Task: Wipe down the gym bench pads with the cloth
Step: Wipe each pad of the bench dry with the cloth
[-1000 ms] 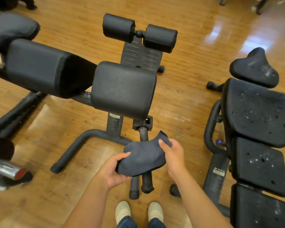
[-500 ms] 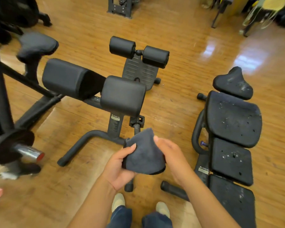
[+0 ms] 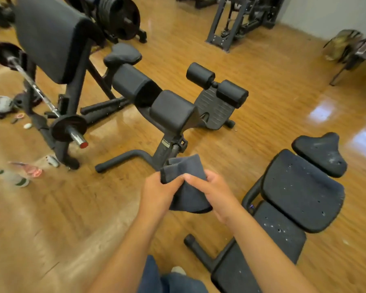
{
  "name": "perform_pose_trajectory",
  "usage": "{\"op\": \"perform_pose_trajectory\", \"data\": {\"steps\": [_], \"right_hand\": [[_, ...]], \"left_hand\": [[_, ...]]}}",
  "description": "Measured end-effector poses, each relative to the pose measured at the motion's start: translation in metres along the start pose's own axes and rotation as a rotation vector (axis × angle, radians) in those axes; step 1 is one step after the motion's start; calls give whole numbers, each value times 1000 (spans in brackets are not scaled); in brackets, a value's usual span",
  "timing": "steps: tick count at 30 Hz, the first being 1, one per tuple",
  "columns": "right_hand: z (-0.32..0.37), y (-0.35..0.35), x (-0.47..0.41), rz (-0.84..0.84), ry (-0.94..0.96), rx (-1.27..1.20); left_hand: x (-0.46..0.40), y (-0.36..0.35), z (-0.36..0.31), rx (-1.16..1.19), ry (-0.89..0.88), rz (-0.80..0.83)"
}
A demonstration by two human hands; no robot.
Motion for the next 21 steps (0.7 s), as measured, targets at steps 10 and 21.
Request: {"op": "perform_pose_trajectory", "data": {"steps": [10, 21], "right_hand": [[-45, 26, 118, 176, -61, 20], [-89, 88, 242, 410, -186, -162]], "left_hand": [[128, -9, 72, 136, 63, -175], [280, -45, 159, 519, 251, -82]]}}
Point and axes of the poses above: each hand's wrist, its own x-axis away from the middle knuckle, its own y-axis out of the back of the hand, z = x × y, the point moved 5 cm from there along -x, towards the middle knuckle, and after that the axes turned 7 degrees about y, right-handed, at the moved point
